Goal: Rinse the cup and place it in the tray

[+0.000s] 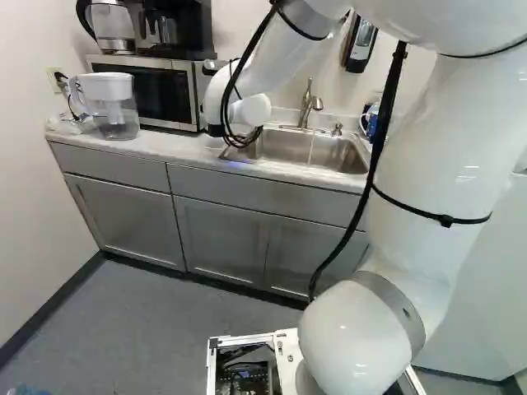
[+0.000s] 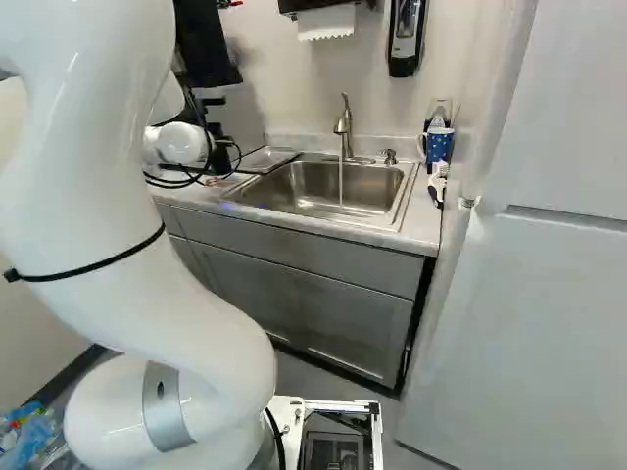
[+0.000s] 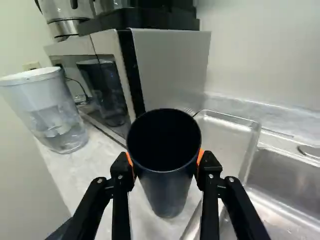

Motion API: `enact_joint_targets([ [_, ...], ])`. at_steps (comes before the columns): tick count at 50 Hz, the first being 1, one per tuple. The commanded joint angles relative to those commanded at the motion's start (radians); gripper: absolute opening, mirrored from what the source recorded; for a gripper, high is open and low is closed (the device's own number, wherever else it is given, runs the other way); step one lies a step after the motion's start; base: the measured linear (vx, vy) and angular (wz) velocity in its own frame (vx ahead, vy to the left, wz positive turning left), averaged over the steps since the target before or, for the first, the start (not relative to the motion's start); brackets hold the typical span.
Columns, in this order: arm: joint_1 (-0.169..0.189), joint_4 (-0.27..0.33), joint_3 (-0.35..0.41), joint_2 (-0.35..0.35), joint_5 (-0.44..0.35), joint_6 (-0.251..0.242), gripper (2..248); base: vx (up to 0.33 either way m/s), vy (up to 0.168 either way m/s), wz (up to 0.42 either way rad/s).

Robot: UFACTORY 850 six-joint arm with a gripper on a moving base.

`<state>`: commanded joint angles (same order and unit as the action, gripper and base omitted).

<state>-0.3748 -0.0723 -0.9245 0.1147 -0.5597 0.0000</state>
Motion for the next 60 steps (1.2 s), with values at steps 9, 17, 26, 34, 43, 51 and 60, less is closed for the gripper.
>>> enact_joint_targets([
  [9,0.027,0.0,-0.013,-0.006,0.0,0.0,126,0.0,0.0,0.0],
  [17,0.051,0.0,-0.02,-0.001,0.0,0.0,126,0.0,0.0,0.0],
  [26,0.079,0.0,-0.027,0.006,0.0,0.0,126,0.0,0.0,0.0],
  [34,0.102,0.0,-0.033,0.01,0.0,0.0,126,0.0,0.0,0.0],
  [43,0.129,0.0,-0.039,0.016,0.0,0.0,126,0.0,0.0,0.0],
  [51,0.151,0.0,-0.038,0.016,0.0,0.0,126,0.0,0.0,0.0],
  [60,0.177,0.0,-0.039,0.016,0.023,0.0,126,0.0,0.0,0.0],
])
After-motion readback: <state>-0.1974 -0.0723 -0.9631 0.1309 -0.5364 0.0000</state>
